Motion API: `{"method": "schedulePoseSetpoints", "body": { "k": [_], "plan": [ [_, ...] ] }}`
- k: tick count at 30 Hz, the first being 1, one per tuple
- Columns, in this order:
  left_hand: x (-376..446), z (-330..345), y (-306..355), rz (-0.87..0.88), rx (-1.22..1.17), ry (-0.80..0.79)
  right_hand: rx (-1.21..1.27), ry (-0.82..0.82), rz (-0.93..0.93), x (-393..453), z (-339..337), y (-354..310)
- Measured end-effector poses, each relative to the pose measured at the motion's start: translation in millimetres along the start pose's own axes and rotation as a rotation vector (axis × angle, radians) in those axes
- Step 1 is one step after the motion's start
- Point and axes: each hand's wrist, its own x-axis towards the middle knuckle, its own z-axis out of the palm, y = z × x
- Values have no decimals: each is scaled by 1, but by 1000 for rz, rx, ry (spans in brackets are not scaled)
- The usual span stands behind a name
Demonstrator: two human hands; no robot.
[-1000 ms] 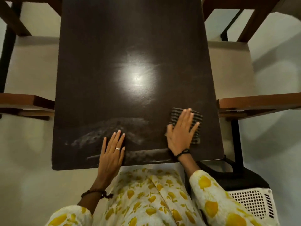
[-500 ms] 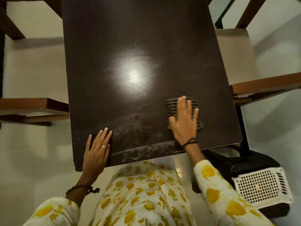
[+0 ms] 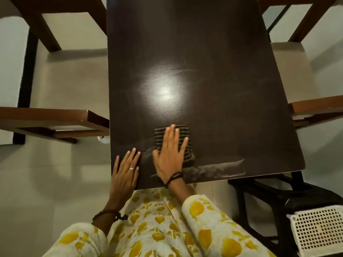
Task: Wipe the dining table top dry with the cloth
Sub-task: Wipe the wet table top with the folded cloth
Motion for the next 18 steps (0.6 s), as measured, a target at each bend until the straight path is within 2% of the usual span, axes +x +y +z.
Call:
{"method": "schedulePoseSetpoints", "body": {
  "k": [3, 6, 10, 12, 15, 18],
  "plan": [
    [0, 1, -1, -82, -70, 52, -11, -19, -95, -3, 4, -18],
    [-2, 3, -1, -181, -110, 120, -22, -3, -161, 3, 2, 12],
    [-8, 5, -7, -331, -169, 181, 7, 78, 55, 22, -4, 73],
    [-9, 7, -8, -343, -187, 185, 3, 95, 169, 28, -8, 87],
    [-6, 9, -10, -343, -198, 192, 42, 87, 263, 32, -7, 65],
    [-5, 10, -10, -345, -207, 199, 33, 54, 226, 29, -4, 16]
  ]
}}
